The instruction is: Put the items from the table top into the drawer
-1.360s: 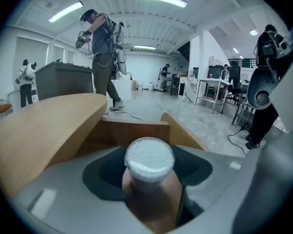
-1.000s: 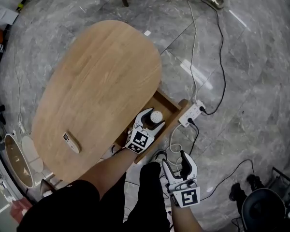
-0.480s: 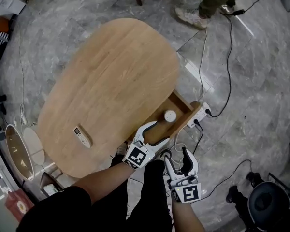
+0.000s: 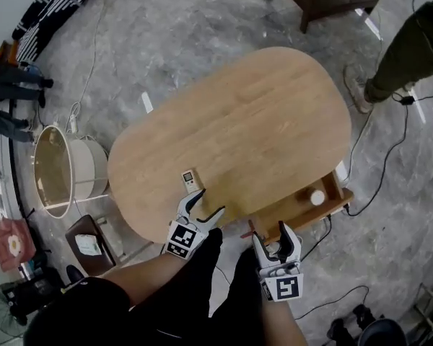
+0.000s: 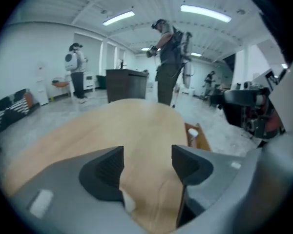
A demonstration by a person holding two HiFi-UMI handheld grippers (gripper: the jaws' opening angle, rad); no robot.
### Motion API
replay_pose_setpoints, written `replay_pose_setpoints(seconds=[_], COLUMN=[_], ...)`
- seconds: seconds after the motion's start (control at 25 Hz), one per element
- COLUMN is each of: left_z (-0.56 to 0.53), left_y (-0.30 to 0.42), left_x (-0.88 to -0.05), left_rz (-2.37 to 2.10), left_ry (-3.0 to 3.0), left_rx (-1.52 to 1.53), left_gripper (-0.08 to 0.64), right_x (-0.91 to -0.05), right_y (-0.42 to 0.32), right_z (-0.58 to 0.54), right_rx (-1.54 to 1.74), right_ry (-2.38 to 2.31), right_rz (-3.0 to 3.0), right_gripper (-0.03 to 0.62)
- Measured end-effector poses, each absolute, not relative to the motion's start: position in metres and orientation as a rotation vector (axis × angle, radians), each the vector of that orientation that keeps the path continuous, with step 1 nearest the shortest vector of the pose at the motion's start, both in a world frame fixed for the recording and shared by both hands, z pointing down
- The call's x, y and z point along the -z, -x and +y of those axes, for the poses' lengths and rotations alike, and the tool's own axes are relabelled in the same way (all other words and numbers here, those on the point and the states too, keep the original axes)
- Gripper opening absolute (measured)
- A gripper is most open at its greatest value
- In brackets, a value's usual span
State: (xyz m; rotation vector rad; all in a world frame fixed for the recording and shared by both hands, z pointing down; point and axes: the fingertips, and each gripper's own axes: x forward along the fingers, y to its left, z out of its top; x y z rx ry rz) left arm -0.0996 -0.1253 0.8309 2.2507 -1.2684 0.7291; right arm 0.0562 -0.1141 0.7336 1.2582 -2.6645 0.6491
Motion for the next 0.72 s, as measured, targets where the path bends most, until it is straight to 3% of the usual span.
replay_pose_setpoints(seconds=[0.28, 0.72], left_z=[-0.112, -0.126], left_y=[0.202, 0.198], left_x=[-0.881, -0.902], left_rz=[-1.435, -1.41], left_ry=[-1.811, -1.647], left_rx=[-0.761, -0.679], left_gripper=[0.309, 0.322], right_x=[-0.723, -0.719], right_y=[0.021, 0.028], right_z=[-0.107, -0.1], right_rx=[-0.602, -0.579], right_ry=[-0.99, -0.962], right_rz=[-2.717, -2.68], right_gripper=[0.293, 0.295])
